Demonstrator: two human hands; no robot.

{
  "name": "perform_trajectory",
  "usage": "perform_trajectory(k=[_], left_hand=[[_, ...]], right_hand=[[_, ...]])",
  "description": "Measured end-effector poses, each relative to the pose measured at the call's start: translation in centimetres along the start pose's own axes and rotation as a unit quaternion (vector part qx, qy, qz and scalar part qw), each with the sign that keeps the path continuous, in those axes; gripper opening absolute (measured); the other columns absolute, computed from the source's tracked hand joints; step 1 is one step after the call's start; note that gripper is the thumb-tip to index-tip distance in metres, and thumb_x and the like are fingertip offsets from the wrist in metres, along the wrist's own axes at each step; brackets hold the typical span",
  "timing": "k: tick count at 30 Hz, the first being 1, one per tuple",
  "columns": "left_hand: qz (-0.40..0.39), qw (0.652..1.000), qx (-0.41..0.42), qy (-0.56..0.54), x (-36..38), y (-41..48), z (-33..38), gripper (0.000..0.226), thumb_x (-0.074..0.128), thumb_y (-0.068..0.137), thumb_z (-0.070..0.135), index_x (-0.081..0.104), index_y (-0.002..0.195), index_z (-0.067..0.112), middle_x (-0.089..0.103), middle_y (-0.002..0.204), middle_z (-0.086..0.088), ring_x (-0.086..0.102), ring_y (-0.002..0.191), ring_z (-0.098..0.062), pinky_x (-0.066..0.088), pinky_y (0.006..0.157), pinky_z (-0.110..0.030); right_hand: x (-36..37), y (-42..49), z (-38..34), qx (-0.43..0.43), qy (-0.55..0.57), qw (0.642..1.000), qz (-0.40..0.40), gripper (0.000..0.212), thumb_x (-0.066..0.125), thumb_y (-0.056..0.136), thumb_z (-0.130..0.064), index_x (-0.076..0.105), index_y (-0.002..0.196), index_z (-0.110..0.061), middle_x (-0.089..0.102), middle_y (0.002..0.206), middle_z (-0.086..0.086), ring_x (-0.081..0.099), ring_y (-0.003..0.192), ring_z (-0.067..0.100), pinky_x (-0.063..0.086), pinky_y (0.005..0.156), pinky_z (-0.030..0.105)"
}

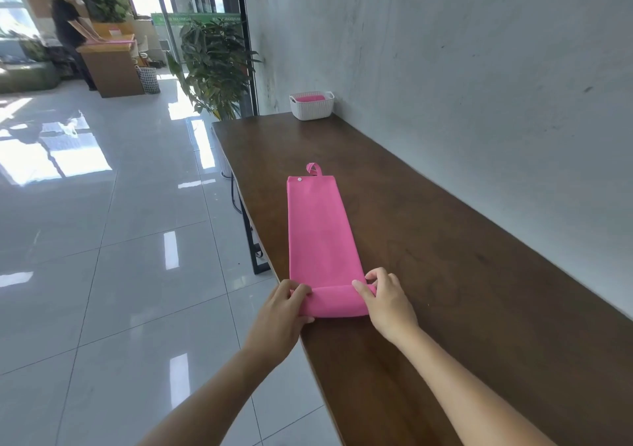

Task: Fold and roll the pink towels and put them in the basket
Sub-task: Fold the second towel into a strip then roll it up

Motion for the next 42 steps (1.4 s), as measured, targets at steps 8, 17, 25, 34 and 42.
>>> perform_trajectory(k=[8, 17, 25, 34, 42], left_hand=[[-0.063, 0.996, -0.032, -0.049, -1.4, 1.2, -0.5, 0.026, 0.059, 0.1, 0.032, 0.058, 0.124, 0.022, 0.057, 0.11, 0.007, 0.054, 0.095, -0.013, 0.046, 0.082, -0.022], [-0.177, 0.956, -0.16, -0.169, -1.3, 1.6, -1.4, 0.029, 0.052, 0.102, 0.046, 0.06, 0.123, 0.027, 0.064, 0.107, 0.005, 0.062, 0.095, -0.013, 0.057, 0.084, -0.03], [0.002, 0.976, -0.17, -0.139, -0.7, 2.1, 0.6, 0.021, 0.048, 0.106, 0.031, 0.065, 0.116, 0.025, 0.048, 0.118, 0.008, 0.052, 0.107, -0.012, 0.047, 0.094, -0.025], [-0.04, 0.998, -0.052, -0.021, 0.2, 1.2, -1.5, 0.062, 0.041, 0.097, 0.068, 0.04, 0.148, 0.033, 0.041, 0.144, 0.013, 0.038, 0.129, -0.01, 0.047, 0.106, -0.031], [-0.027, 0.998, 0.037, 0.031, 0.3, 3.5, -3.8, 0.07, 0.021, 0.098, 0.074, 0.054, 0.132, 0.023, 0.062, 0.119, 0.007, 0.058, 0.103, -0.014, 0.054, 0.089, -0.031]], right_hand=[[0.1, -2.0, 1.4, -0.098, 0.028, 0.995, -0.002, 0.047, 0.04, 0.097, -0.064, 0.05, 0.131, -0.035, 0.048, 0.129, -0.016, 0.052, 0.108, 0.002, 0.039, 0.064, 0.008], [0.5, -2.8, 2.2, -0.097, 0.072, 0.992, -0.024, 0.056, 0.037, 0.089, -0.077, 0.049, 0.127, -0.038, 0.048, 0.126, -0.018, 0.052, 0.112, -0.001, 0.045, 0.07, 0.012], [1.0, 0.2, 1.4, -0.015, 0.098, 0.994, -0.034, 0.049, 0.045, 0.094, -0.067, 0.063, 0.114, -0.026, 0.052, 0.119, -0.006, 0.047, 0.111, 0.008, 0.036, 0.075, 0.013], [1.7, 2.4, 0.0, 0.038, 0.018, 0.999, -0.003, 0.054, 0.039, 0.098, -0.066, 0.065, 0.111, -0.02, 0.053, 0.116, -0.003, 0.044, 0.107, 0.013, 0.038, 0.084, 0.031], [2.0, 3.3, -1.1, 0.058, 0.104, 0.991, 0.065, 0.032, 0.05, 0.1, -0.049, 0.061, 0.1, -0.019, 0.055, 0.105, -0.004, 0.056, 0.092, 0.009, 0.039, 0.063, 0.015]])
Point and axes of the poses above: each hand's wrist, its own y-axis towards the middle knuckle, its own x-axis out of the palm, z = x × y, the point moved 2 cm from there along y, towards the middle knuckle
